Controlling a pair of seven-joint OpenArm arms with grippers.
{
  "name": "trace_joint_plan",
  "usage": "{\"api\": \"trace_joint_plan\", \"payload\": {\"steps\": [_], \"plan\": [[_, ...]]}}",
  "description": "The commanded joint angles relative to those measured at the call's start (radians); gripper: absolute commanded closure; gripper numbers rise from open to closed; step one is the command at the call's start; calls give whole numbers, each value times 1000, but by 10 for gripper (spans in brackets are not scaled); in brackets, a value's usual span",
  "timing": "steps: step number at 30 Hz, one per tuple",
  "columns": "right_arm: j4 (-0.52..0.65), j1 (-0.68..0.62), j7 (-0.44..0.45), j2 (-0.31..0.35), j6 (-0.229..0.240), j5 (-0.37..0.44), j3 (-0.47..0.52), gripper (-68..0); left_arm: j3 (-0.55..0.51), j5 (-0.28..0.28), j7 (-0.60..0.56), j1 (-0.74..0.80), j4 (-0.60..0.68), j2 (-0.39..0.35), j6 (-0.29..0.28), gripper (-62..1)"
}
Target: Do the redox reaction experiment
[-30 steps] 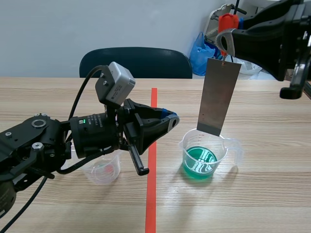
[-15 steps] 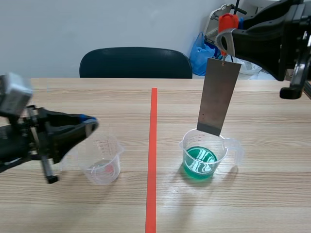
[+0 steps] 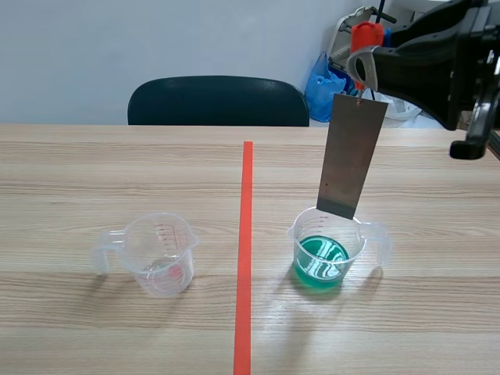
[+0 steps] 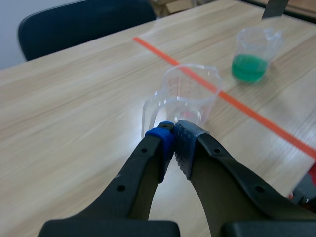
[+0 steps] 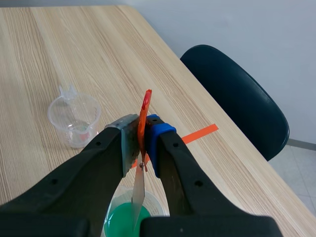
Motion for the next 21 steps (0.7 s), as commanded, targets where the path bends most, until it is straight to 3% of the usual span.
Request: {"api": "trace_joint_plan", "payload": {"steps": [1,6,7,14,18,21], "plan": [[14,9,22,14,6,14,11,-6,-33,13,-67,59,4,51,14,-32],[14,9,23,14,6,14,11,-6,-158,119,-206,257,4,145,32,-35],[14,9,23,14,6,14,11,-6,-174,131,-218,286,4,164,33,-62],[14,9,23,13,6,14,11,-6,-245,131,-246,317,3,288,35,-396],[14,9,23,13,6,14,11,-6,-274,112,-260,317,-19,360,36,-623],[14,9,23,13,6,15,11,-6,-280,99,-259,317,-21,392,36,-623]]}}
